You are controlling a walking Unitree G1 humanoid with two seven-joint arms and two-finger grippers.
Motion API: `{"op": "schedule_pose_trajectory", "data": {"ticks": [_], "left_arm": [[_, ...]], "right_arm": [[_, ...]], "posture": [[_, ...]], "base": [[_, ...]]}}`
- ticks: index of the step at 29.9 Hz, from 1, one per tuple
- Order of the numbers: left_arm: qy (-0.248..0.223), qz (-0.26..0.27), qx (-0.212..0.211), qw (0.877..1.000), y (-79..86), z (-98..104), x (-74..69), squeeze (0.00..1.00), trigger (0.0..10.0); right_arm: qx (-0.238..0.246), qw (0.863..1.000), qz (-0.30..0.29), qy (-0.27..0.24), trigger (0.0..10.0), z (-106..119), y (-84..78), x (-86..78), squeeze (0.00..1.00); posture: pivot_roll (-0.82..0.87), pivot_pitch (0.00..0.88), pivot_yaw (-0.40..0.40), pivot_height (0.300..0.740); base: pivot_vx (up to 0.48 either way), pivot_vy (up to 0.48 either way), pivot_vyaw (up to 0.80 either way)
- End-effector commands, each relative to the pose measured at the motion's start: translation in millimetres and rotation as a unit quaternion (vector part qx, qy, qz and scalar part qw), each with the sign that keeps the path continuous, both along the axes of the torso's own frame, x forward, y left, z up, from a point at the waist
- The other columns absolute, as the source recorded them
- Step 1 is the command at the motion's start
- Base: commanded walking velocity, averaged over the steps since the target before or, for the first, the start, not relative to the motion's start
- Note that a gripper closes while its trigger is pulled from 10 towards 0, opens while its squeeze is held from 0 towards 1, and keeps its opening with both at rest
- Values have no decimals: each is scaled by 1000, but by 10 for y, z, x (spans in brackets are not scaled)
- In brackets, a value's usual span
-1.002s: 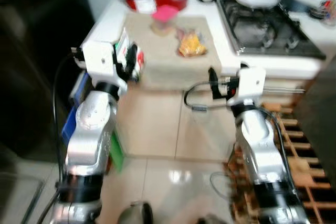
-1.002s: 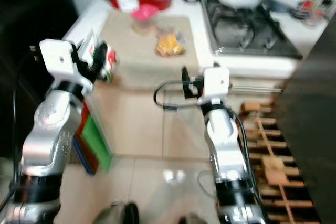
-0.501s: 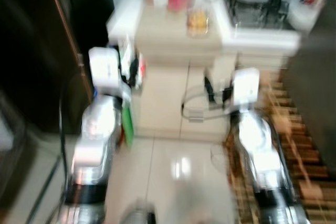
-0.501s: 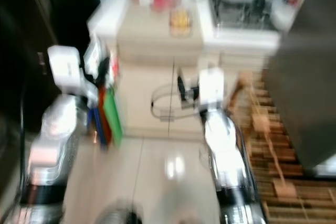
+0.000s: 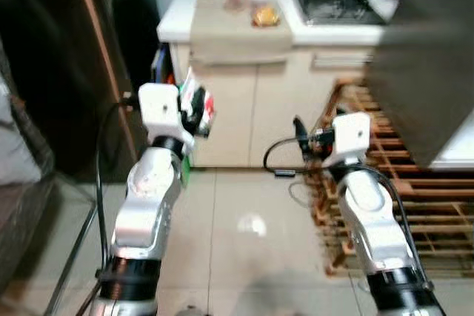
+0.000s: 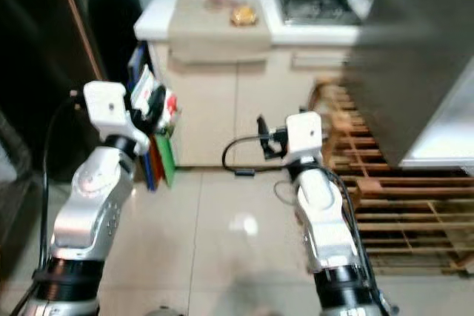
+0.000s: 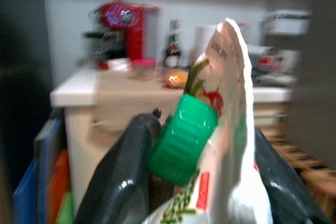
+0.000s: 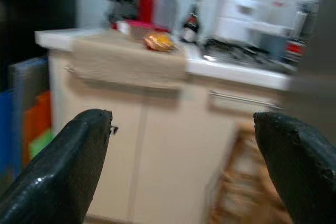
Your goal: Restocking fridge
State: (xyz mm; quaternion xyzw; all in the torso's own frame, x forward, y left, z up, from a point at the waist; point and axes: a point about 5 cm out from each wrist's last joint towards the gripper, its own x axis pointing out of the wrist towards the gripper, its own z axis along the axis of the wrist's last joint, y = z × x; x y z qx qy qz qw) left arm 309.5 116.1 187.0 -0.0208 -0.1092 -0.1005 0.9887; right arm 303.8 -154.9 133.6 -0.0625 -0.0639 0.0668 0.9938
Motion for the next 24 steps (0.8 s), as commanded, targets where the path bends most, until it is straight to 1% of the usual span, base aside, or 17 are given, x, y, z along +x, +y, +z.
{"op": "schedule_pose_trajectory", "data": {"ticks": [1, 4, 6, 8, 15, 19, 24], "left_arm": [[-6, -3, 7, 1000, 8, 10, 11, 0, 10000], [-6, -4, 8, 1000, 3, 11, 19, 0, 10000], [-2, -6, -4, 1000, -44, -14, 11, 0, 10000], [-4, -10, -4, 1000, -66, -7, -2, 0, 10000], [2, -22, 3, 1000, -40, -99, -67, 0, 10000], [3, -26, -1, 1000, -42, -105, -58, 0, 10000], [-1, -44, 4, 999, -117, -72, -18, 0, 10000]], "right_arm": [[-2, 1000, -5, -15, 10000, 79, -7, 7, 0], [-2, 1000, -5, -14, 10000, 80, -9, 7, 0], [-4, 1000, -3, -6, 10000, 40, -10, -11, 0], [-6, 1000, 0, -4, 10000, 40, -7, -14, 0], [-13, 1000, -1, 8, 10000, -24, -40, -100, 0], [-14, 1000, -6, 15, 10000, -59, -70, -146, 0], [-11, 1000, -12, 15, 10000, -66, -42, -152, 0]], "posture": [[-121, 0, 39, 740], [-124, 0, 38, 740], [-128, 0, 36, 740], [-129, 0, 36, 740], [-157, 0, 42, 740], [-165, 0, 52, 740], [-181, 0, 79, 740]], "base": [[0, -480, 0], [0, -480, 0], [0, -480, 0], [0, -480, 0], [0, -480, 0], [0, -480, 0], [0, -480, 0]]}}
